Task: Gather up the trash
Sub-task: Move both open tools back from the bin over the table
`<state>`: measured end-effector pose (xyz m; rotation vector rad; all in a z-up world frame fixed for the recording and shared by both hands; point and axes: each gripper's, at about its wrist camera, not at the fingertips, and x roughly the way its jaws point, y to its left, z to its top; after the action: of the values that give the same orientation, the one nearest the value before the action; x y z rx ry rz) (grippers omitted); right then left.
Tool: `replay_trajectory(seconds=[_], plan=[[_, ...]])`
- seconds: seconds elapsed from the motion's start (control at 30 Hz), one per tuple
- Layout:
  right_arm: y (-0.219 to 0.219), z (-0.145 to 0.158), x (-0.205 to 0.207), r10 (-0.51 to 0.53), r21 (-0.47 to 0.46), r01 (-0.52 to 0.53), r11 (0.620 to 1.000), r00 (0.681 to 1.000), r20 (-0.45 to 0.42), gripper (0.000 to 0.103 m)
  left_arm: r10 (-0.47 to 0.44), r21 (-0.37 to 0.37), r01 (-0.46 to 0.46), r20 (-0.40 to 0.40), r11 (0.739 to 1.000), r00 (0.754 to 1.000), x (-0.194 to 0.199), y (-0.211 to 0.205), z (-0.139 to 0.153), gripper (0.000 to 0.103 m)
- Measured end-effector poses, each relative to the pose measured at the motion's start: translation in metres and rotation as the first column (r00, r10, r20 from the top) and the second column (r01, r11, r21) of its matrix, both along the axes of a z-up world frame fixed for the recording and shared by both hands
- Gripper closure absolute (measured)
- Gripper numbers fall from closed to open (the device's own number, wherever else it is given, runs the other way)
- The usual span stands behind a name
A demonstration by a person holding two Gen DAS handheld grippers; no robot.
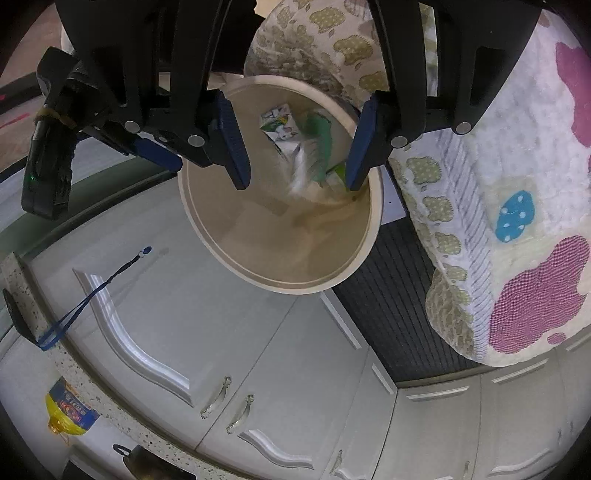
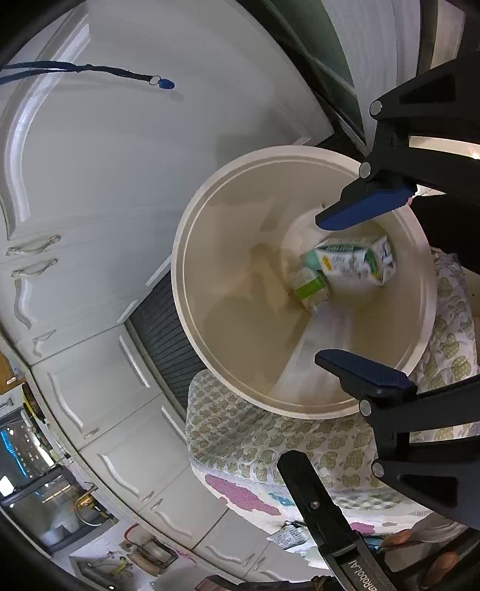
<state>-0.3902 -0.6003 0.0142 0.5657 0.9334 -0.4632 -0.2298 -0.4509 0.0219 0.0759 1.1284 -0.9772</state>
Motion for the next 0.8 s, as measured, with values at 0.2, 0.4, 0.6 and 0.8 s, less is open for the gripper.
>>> replay_trajectory(seconds=[0.2, 0.4, 0.6, 0.8], plan=[[0.012, 0.004, 0.002, 0.024, -0.008, -0.024, 1.000, 1.000, 0.008, 0.038, -0.002, 0.004, 0.002, 0.040, 1.000, 0.999, -0.006, 0.009, 0.010, 0.051], [0.025, 0.010, 0.007, 0.045, -0.029, -0.044, 0.999, 0.999, 0.017, 0.038, 0.008, 0.011, -0.009, 0.079, 1.000, 0.997, -0.012, 0.021, 0.019, 0.051], [0.035, 0.017, 0.006, 0.056, -0.046, -0.054, 0.997, 0.998, 0.028, 0.038, 0.028, 0.006, -0.029, 0.101, 1.000, 0.994, -0.015, 0.033, 0.028, 0.051], [0.045, 0.024, 0.008, 0.071, -0.057, -0.068, 0.996, 0.997, 0.042, 0.034, 0.044, 0.007, -0.045, 0.144, 0.999, 0.989, -0.019, 0.051, 0.040, 0.051]])
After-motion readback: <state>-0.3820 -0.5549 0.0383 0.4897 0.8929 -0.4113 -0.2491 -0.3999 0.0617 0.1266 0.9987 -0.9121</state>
